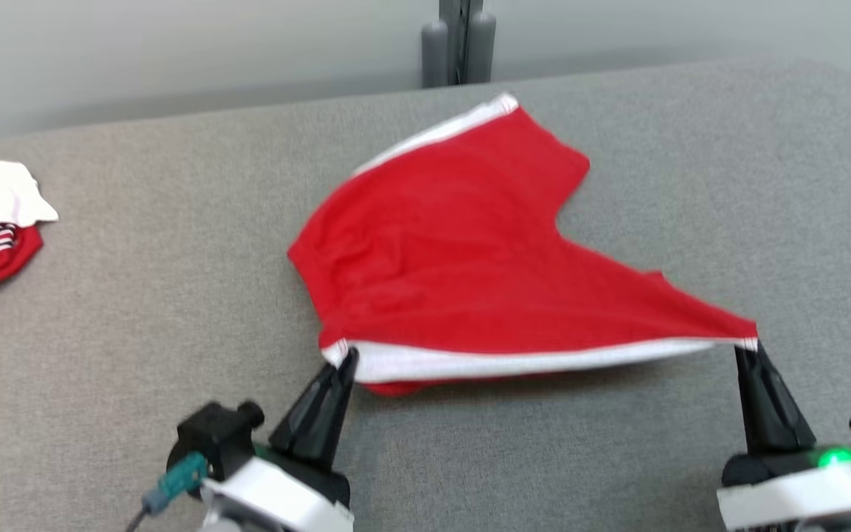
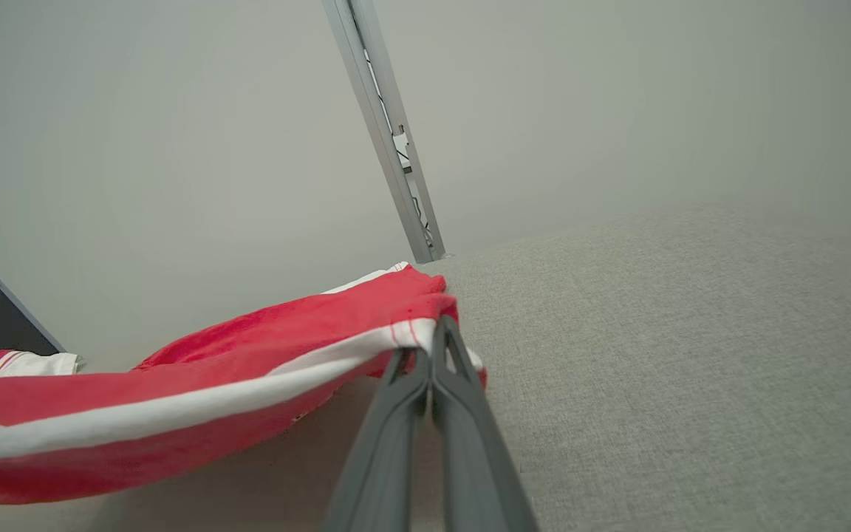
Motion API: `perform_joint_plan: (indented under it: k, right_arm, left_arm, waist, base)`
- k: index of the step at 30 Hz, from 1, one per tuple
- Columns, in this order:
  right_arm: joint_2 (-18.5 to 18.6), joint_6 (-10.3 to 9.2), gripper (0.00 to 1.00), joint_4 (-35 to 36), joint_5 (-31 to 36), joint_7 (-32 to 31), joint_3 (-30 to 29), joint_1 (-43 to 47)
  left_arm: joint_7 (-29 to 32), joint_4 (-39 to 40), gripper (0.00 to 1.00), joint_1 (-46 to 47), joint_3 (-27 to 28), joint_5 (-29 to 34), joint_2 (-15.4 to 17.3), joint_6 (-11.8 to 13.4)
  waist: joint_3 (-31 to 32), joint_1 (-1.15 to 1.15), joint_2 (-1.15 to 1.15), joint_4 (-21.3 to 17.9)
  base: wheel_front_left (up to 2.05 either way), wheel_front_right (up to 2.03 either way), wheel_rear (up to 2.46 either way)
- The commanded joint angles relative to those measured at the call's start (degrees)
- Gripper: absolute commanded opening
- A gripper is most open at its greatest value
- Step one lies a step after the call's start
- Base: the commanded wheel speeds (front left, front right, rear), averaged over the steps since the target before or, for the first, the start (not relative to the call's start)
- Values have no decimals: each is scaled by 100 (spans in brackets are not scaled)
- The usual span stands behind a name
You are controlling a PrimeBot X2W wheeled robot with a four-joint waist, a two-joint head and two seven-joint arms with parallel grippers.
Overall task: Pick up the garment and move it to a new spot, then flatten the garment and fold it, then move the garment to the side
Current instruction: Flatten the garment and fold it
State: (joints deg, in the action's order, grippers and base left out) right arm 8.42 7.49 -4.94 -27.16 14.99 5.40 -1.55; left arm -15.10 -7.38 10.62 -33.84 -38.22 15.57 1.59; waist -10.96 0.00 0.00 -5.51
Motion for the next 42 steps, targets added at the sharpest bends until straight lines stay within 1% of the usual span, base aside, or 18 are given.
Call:
perform_joint_plan:
  k: [1,5,10,14,18,23,27,31,32,34,35,42]
  right_arm:
    - [5,0,0,97,61,28,-41,169]
    - [-18,0,0,454,114,-55,-131,679]
    - [-55,0,0,875,164,-251,-281,1114]
    - [-66,0,0,1030,246,-386,-376,1155]
    - [-89,0,0,911,296,-464,-402,890]
    - [0,0,0,457,311,-472,-521,331]
    - [126,0,0,-34,304,-503,-578,-274]
    - [323,0,0,-586,344,-539,-483,-1000]
    - [323,0,0,-586,344,-539,-483,-1000]
    - [409,0,0,-883,292,-591,-371,-1410]
    - [533,0,0,-1193,282,-647,-240,-1824]
    - [796,0,0,-2296,183,-806,279,-3258]
  left_arm:
    - [-7,72,0,-165,57,73,15,30]
    - [-7,332,0,-619,129,164,-5,63]
    - [32,586,0,-981,31,223,120,84]
    - [130,653,0,-987,-27,222,171,80]
    - [216,586,0,-792,-34,65,21,13]
    - [396,280,0,-394,57,-203,-227,-35]
    - [578,-147,0,84,137,-308,-454,63]
    - [766,-664,0,609,208,-446,-698,75]
    - [766,-664,0,609,208,-446,-698,75]
    - [855,-938,0,912,236,-477,-789,88]
    - [935,-1220,0,1193,284,-545,-876,117]
    - [1091,-2115,0,2199,425,-653,-1086,288]
  waist:
    - [228,0,0,37]
    - [374,0,0,89]
    - [412,0,0,146]
    - [387,0,0,191]
    - [361,0,0,254]
    - [282,0,0,417]
    - [135,0,0,601]
    - [-65,0,0,771]
    - [-65,0,0,771]
    - [-200,0,0,835]
    - [-346,0,0,894]
    - [-931,0,0,1090]
  base:
    - [0,0,0]
    - [0,0,0]
    - [0,0,0]
    - [0,0,0]
    - [0,0,0]
    - [0,0,0]
    - [0,0,0]
    - [0,0,0]
    - [0,0,0]
    - [0,0,0]
    - [0,0,0]
    - [0,0,0]
